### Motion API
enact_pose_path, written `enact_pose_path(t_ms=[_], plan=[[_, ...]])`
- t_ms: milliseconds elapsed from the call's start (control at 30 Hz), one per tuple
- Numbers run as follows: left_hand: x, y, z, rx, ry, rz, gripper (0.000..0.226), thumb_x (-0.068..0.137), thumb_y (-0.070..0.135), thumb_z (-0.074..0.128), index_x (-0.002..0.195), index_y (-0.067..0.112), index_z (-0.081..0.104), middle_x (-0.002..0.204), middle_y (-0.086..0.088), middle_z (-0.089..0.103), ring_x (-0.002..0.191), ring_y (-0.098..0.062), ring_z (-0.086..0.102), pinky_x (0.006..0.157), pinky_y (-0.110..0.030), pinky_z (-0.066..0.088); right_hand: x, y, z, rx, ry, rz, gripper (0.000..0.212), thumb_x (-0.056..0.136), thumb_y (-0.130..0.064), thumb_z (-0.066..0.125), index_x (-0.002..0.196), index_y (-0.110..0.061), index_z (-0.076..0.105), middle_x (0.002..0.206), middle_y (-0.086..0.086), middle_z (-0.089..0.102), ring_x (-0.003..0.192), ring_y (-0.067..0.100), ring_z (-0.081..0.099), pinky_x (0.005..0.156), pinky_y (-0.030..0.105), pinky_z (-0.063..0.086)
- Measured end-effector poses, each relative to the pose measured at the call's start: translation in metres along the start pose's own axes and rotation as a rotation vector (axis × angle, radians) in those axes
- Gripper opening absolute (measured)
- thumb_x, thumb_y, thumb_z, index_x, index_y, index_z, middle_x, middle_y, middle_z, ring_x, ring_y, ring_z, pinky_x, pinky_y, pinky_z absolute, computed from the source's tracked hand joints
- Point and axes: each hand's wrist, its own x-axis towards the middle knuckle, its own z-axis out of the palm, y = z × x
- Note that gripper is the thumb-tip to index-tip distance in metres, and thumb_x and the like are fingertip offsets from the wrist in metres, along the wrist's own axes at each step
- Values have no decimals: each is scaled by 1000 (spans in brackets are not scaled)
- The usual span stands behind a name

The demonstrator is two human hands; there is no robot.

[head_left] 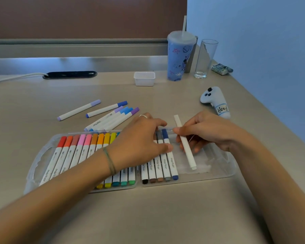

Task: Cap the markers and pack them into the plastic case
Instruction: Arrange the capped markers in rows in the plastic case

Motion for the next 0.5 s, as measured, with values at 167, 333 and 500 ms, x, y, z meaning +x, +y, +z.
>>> enact_pose_path(t_ms=[167, 333, 500], plan=[[-20, 8, -1, 316, -61, -7, 88, 68, 90, 51, 140, 42, 42, 116, 11, 46, 106, -9, 44, 90, -30, 46, -1, 0, 2, -106, -11, -7, 41, 93, -39, 69, 86, 0, 79, 70, 11, 75, 54, 16, 66, 52, 24, 49], [-23, 8, 1, 322, -51, 3, 96, 67, 92, 48, 148, 45, 27, 122, 11, 43, 109, -9, 42, 93, -31, 44, -2, 1, 6, -139, -70, 1, 40, 94, -39, 67, 82, -2, 78, 68, 13, 75, 50, 15, 65, 48, 23, 52], [-25, 10, 3, 446, -42, 16, 97, 68, 94, 39, 149, 41, 32, 126, 6, 42, 115, -14, 40, 98, -36, 39, -1, 1, 8, -149, -106, 17, 38, 95, -37, 67, 85, -1, 77, 68, 13, 75, 51, 15, 66, 50, 24, 54]])
